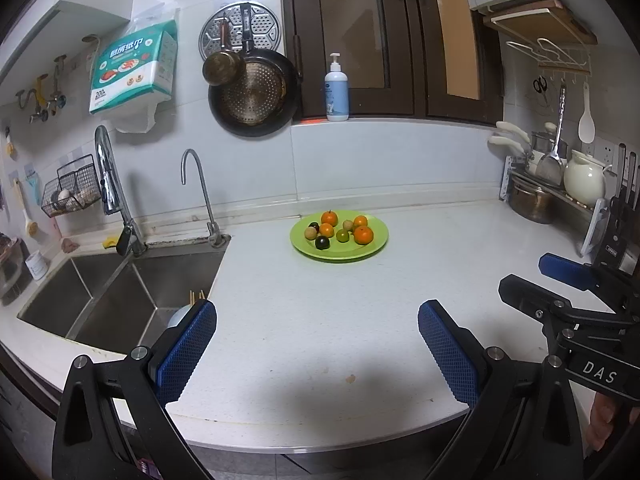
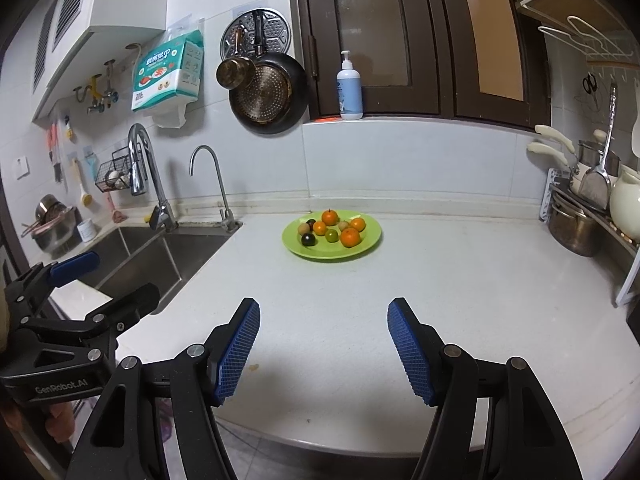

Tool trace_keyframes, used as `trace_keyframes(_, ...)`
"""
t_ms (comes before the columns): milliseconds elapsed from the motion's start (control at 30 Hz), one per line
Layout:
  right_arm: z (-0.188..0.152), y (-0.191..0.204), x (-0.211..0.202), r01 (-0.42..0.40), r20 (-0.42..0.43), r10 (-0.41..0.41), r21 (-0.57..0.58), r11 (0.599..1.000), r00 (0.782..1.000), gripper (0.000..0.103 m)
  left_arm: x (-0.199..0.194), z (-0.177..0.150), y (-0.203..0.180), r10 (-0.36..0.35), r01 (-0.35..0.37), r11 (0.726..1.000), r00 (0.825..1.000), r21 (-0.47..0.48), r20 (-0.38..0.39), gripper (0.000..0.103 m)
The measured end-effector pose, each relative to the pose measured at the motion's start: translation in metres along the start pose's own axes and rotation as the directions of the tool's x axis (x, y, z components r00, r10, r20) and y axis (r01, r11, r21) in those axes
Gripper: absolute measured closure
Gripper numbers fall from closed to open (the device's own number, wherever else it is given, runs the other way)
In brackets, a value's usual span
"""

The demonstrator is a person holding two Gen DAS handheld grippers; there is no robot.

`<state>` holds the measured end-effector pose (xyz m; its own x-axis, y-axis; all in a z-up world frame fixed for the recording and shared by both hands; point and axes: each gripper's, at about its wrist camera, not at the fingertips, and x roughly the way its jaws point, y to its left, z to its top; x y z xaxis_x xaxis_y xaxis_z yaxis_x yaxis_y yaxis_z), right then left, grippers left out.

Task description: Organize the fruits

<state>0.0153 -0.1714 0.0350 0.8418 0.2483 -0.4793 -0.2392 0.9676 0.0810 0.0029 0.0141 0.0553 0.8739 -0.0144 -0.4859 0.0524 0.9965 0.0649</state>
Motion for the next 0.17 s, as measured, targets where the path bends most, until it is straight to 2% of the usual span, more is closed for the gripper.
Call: trace_keyframes(167, -0.0011, 0.0005, -0.0005, 0.001, -0.002, -0.001, 0.001, 1.0, 1.0, 0.036, 0.0012, 0.0009, -0.0003, 0.003, -0.003, 1.0, 1.0, 0.0, -0.004, 0.0)
